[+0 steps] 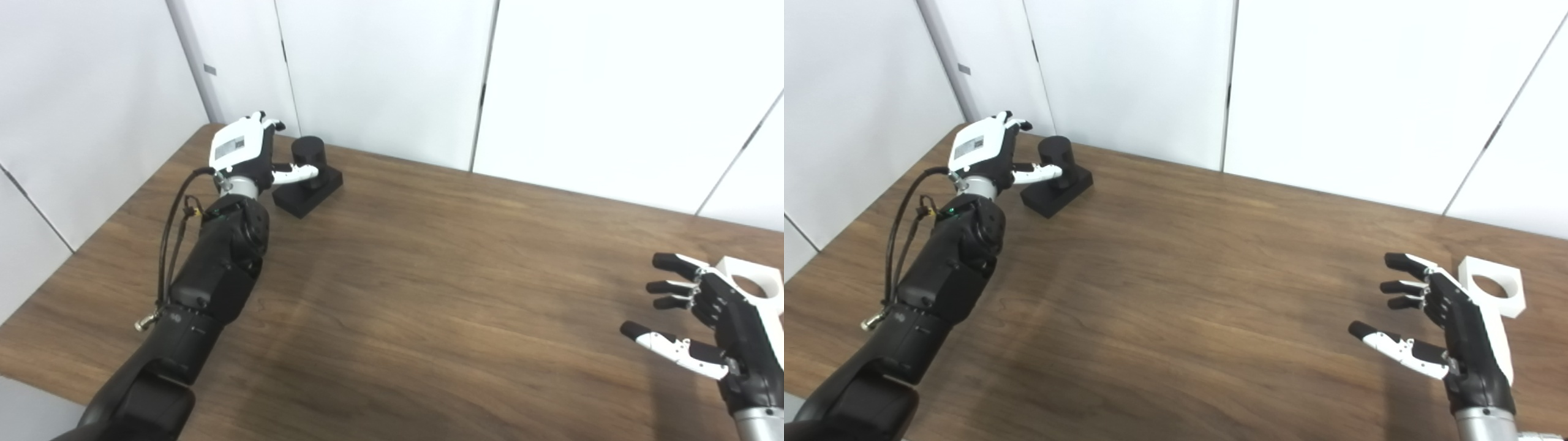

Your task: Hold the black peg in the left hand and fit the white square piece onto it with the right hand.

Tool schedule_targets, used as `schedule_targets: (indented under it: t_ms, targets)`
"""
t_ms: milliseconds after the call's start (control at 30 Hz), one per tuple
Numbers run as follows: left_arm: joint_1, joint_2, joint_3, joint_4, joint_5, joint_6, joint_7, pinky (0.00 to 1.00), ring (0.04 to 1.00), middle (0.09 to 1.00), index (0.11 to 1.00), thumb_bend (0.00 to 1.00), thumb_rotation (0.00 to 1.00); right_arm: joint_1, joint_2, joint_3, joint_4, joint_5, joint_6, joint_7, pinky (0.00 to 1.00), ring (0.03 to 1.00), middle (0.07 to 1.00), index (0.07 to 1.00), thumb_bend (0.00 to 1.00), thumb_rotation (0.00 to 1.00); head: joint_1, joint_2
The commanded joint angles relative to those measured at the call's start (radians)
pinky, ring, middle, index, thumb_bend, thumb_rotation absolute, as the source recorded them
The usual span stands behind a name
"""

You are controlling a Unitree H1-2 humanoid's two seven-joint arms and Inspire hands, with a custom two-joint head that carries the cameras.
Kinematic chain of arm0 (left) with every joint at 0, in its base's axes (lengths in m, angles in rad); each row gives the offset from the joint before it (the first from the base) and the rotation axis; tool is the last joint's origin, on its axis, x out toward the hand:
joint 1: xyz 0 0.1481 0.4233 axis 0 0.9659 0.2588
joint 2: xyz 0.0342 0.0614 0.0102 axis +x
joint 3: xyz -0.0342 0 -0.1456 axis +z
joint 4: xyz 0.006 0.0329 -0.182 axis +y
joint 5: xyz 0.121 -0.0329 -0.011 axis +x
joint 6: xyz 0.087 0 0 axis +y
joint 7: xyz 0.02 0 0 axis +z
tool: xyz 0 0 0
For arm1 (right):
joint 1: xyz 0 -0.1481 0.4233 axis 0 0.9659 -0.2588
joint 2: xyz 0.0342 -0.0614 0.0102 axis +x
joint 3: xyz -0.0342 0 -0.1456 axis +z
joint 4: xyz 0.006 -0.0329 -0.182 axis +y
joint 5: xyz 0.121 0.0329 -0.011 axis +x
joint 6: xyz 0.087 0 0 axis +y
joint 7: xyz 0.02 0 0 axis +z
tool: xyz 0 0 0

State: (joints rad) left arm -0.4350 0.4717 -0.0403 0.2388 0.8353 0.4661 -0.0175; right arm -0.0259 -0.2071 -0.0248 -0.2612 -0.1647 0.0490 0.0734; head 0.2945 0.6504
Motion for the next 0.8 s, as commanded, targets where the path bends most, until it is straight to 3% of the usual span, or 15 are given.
schedule_targets:
  t_ms: [0, 767]
  targets:
    - [-0.051, 0.027, 0.001, 0.001, 0.017, 0.003, 0.009, 0.86, 0.986, 0.986, 0.858, 0.93, 0.6, -0.029, 0.0, -0.012, -0.025, 0.01, -0.032, -0.013, 0.58, 0.656, 0.77, 0.744, 0.64, 0.0, 0.0, -0.001]
    - [-0.079, 0.009, -0.026, 0.13, -0.014, 0.003, 0.006, 0.84, 0.972, 0.974, 0.845, 0.9, 0.56, -0.029, 0.011, -0.015, -0.02, -0.007, -0.061, -0.028, 0.53, 0.633, 0.76, 0.755, 0.62, 0.0, -0.01, 0.003]
